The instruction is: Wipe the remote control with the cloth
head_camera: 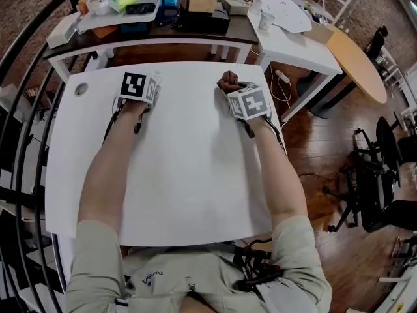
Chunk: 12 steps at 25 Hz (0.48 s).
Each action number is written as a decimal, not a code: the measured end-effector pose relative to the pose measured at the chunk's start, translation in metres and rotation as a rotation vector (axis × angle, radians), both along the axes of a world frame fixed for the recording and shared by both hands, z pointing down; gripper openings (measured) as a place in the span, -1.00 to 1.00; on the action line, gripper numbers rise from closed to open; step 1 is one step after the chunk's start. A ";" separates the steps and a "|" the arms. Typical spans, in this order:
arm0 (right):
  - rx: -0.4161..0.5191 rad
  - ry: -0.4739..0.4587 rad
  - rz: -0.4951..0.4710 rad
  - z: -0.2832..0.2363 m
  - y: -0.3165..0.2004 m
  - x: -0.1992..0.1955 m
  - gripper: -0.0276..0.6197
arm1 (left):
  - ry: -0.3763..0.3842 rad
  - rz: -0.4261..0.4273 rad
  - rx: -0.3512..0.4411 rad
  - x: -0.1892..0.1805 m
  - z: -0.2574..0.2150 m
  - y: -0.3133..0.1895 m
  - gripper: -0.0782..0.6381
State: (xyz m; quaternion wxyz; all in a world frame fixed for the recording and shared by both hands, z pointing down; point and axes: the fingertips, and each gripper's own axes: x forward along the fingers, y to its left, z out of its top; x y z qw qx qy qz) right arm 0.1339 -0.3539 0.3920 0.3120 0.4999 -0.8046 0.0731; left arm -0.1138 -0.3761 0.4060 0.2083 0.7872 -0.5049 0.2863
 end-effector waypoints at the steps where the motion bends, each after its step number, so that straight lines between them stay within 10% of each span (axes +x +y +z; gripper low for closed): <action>1: 0.025 0.000 -0.007 -0.005 0.002 -0.002 -0.49 | 0.010 -0.002 0.019 0.001 -0.004 0.001 -0.11; 12: 0.427 -0.098 0.004 -0.129 0.026 -0.012 -0.54 | 0.017 0.060 0.452 0.035 -0.109 0.035 -0.11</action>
